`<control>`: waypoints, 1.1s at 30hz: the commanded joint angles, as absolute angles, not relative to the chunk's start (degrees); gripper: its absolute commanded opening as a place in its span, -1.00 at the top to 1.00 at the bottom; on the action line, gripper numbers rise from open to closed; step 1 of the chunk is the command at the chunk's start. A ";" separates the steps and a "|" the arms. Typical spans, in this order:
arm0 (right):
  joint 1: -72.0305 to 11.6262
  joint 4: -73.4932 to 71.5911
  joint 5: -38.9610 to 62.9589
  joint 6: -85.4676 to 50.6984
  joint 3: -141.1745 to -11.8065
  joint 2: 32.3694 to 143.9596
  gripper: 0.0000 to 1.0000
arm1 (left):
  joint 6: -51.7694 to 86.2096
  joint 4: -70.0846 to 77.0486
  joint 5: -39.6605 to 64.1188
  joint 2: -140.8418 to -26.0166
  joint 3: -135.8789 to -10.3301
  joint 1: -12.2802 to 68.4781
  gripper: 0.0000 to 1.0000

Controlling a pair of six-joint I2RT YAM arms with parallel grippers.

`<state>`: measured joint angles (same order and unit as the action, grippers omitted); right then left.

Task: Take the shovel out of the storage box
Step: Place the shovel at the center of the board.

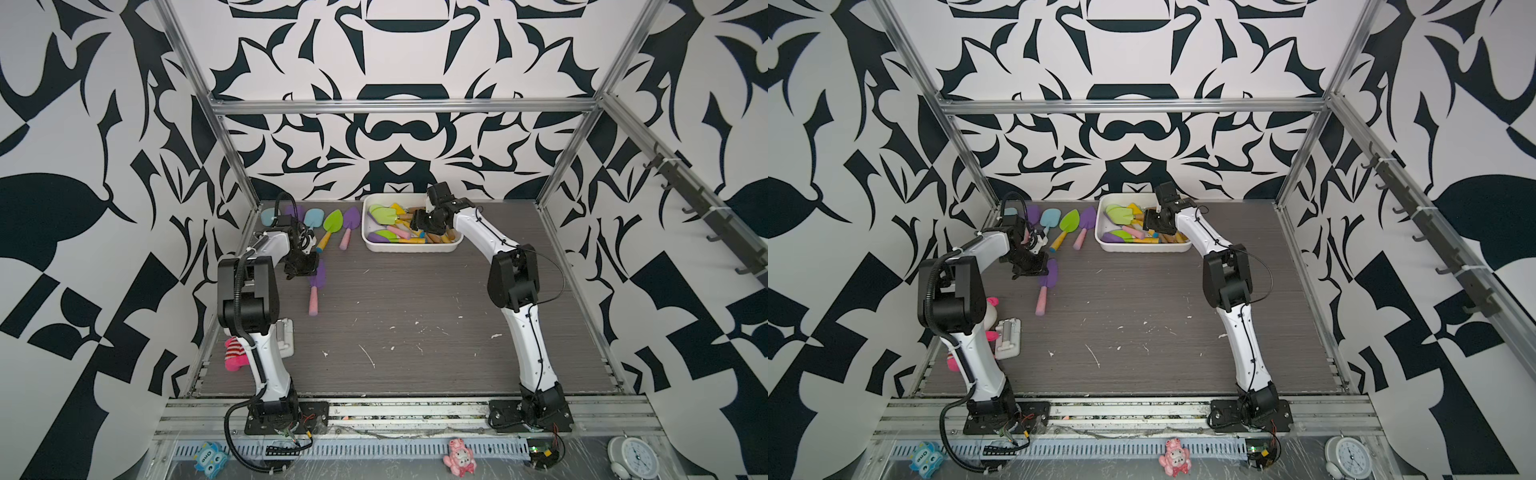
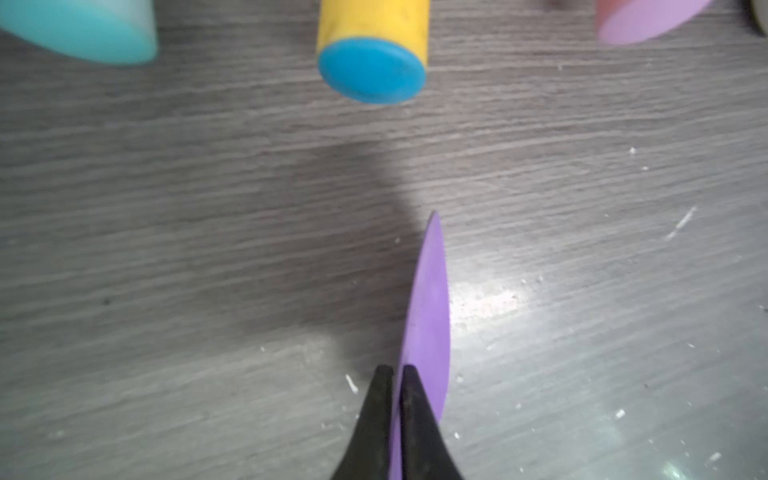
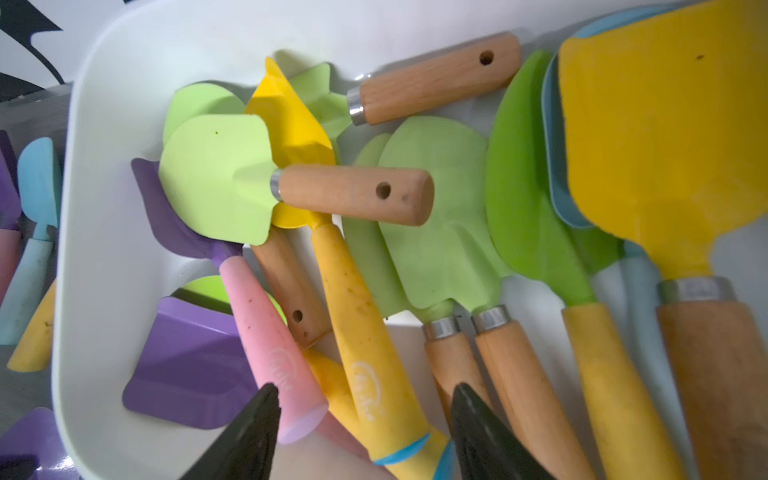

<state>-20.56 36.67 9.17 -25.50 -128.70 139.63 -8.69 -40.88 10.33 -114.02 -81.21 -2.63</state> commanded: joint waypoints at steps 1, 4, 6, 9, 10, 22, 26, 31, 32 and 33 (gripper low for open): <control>-20.01 37.86 12.72 -24.68 -131.46 139.87 -0.33 | -9.76 -41.59 7.31 -117.16 -81.92 -3.07 0.66; -20.04 37.51 14.96 -24.95 -131.66 140.34 -0.28 | -9.85 -41.09 6.11 -117.44 -81.42 -3.05 0.60; -20.04 37.21 15.41 -25.25 -131.14 140.28 -0.25 | -9.38 -40.44 5.61 -117.09 -80.80 -3.16 0.53; -20.04 36.38 16.61 -25.61 -130.59 140.19 -0.23 | -8.83 -40.01 4.04 -116.65 -80.09 -3.22 0.42; -20.04 36.08 17.31 -25.69 -130.56 140.19 -0.21 | -8.73 -39.70 3.47 -116.25 -79.56 -3.21 0.33; -20.39 36.34 18.30 -26.45 -129.19 139.33 0.24 | -5.59 -40.92 1.76 -110.71 -79.95 -4.43 -0.12; -20.39 37.64 17.62 -26.38 -129.36 139.87 0.20 | -4.30 -42.54 1.93 -108.13 -80.29 -4.44 -0.20; -20.48 38.15 17.83 -26.55 -129.75 140.71 0.15 | -2.91 -44.17 1.63 -104.09 -80.84 -4.50 -0.32; -20.48 38.35 17.99 -26.63 -130.16 141.86 0.14 | -2.52 -44.49 1.82 -103.33 -81.17 -4.55 -0.34; -20.48 38.66 18.17 -26.80 -130.95 142.60 0.14 | -2.07 -44.85 2.11 -102.46 -81.54 -4.52 -0.37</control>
<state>-20.01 37.43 17.80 -26.61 -129.01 141.84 -3.51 -41.71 1.69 -105.58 -80.25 -4.23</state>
